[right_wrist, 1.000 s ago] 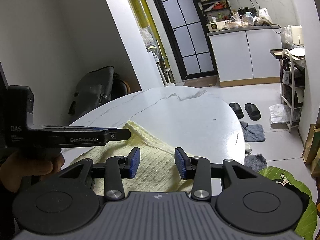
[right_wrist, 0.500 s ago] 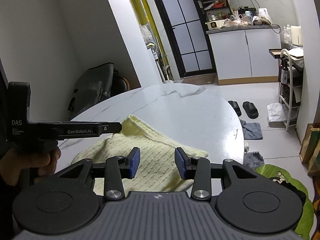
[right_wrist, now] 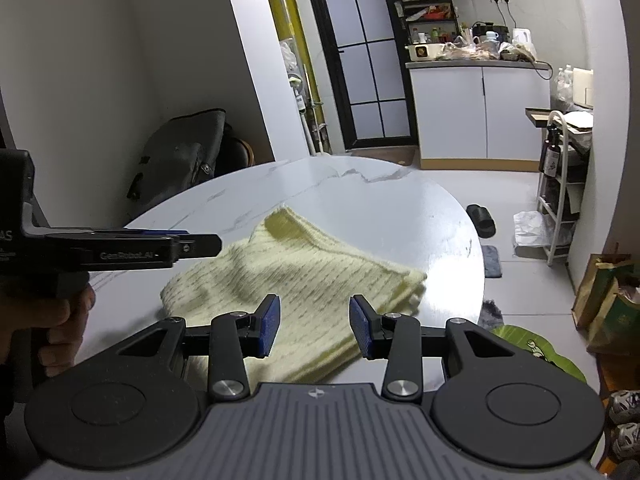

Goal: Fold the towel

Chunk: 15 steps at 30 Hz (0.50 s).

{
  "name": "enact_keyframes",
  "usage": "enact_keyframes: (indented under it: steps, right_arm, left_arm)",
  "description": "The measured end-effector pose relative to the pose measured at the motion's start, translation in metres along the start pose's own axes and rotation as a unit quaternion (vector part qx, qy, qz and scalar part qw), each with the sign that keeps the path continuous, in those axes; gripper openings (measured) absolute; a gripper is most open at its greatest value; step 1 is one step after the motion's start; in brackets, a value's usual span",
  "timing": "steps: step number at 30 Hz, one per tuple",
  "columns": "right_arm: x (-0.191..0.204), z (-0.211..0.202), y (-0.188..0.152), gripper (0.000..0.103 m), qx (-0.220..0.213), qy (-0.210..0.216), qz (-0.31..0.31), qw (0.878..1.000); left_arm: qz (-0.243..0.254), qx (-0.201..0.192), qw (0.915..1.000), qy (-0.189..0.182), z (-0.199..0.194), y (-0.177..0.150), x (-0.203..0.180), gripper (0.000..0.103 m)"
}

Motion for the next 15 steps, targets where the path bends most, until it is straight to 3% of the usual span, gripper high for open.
enact_keyframes:
  steps: [2, 5, 10, 15]
  right_arm:
    - [0.003, -0.004, -0.004, 0.043, 0.002, -0.006, -0.002, 1.000]
    - [0.008, -0.011, -0.011, 0.044, 0.003, -0.020, -0.009, 1.000]
    - [0.016, -0.022, -0.020, 0.070, -0.005, -0.044, -0.018, 0.999]
    - [0.023, -0.030, -0.029, 0.077, -0.002, -0.047, -0.016, 0.999]
  left_arm:
    - [0.001, 0.000, 1.0000, -0.004, -0.007, -0.005, 0.000, 0.063]
    - [0.003, 0.002, 1.0000, -0.009, -0.016, -0.011, -0.001, 0.064]
    - [0.012, 0.002, 0.9998, -0.018, -0.028, -0.019, -0.005, 0.069]
    - [0.016, 0.001, 0.9997, -0.020, -0.036, -0.027, -0.007, 0.077]
Point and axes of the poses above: each gripper's, at about its wrist camera, not at the fingertips, and z roughly the way its jaws point, x to its left, y to its top, the point moved 7 cm from there along z, roughly the way its jaws point, and after that the axes turned 7 degrees about -x, right-handed, at the moved point
